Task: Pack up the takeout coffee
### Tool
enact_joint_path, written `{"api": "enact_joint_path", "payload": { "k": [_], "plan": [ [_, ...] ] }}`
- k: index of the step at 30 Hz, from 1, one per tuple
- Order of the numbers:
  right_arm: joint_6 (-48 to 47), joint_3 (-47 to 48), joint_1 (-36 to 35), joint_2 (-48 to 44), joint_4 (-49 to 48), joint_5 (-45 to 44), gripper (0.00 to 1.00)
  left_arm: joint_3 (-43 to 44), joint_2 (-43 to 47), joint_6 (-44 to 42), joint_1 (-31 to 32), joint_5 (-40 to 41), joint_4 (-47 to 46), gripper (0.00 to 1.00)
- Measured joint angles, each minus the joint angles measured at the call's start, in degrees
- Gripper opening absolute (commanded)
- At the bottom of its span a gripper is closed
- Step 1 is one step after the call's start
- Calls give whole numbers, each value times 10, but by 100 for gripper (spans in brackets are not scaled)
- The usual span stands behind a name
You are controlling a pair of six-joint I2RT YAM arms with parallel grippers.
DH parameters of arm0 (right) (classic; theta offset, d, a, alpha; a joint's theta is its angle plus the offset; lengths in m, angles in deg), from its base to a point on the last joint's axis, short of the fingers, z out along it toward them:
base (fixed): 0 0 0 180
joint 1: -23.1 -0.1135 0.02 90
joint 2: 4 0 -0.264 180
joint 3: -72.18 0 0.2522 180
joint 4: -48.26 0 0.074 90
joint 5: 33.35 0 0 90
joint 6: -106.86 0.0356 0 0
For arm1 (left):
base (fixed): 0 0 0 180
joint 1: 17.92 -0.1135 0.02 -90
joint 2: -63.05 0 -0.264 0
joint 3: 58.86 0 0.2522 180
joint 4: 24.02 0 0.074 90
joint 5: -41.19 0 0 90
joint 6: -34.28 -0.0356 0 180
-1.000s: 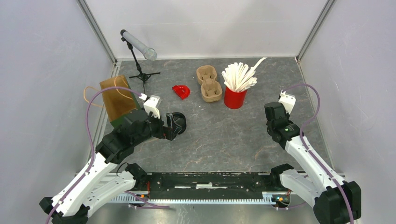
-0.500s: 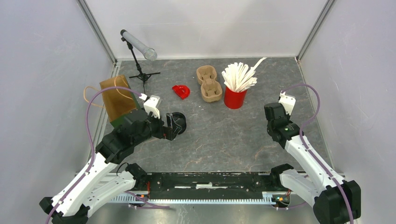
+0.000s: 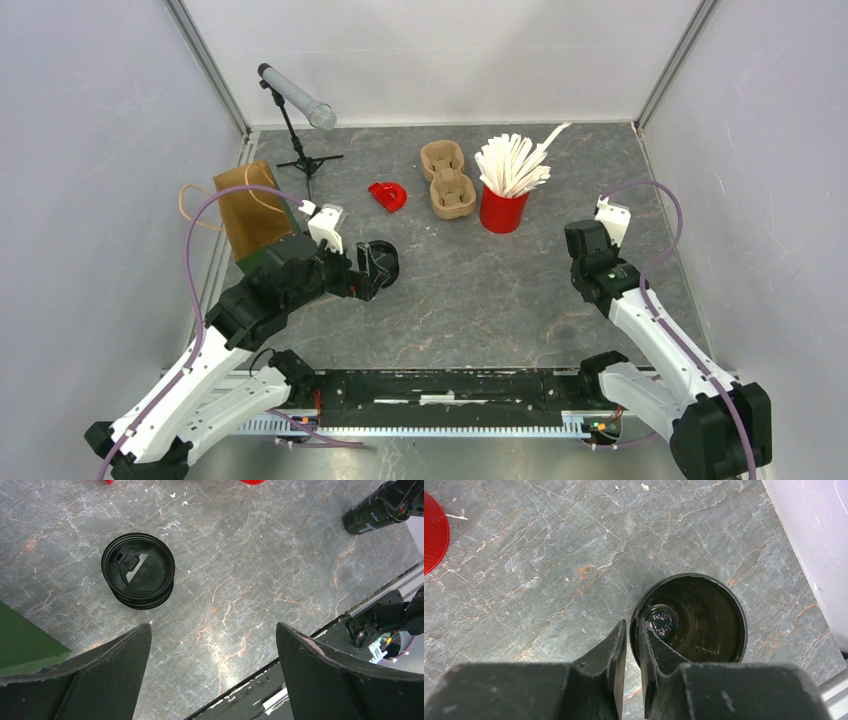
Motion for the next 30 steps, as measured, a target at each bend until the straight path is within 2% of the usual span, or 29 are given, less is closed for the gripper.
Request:
{"api": "enact_joint_path", "payload": {
  "k": [11, 20, 26, 28, 30],
  "plan": [
    [-2, -6, 3, 2, -3, 0, 12, 0, -2, 0, 0, 0, 0, 100],
    [-9, -6, 3, -21, -17, 5, 15, 0, -2, 0, 0, 0, 0, 100],
    [-13, -8, 3, -21, -26, 30, 7, 0, -2, 0, 0, 0, 0, 100],
    [-14, -12, 3, -21, -30, 40, 7, 0, -2, 0, 0, -1, 0, 100],
    [-17, -16, 3, -21, -35, 50, 12, 0, -2, 0, 0, -1, 0, 100]
  ]
}}
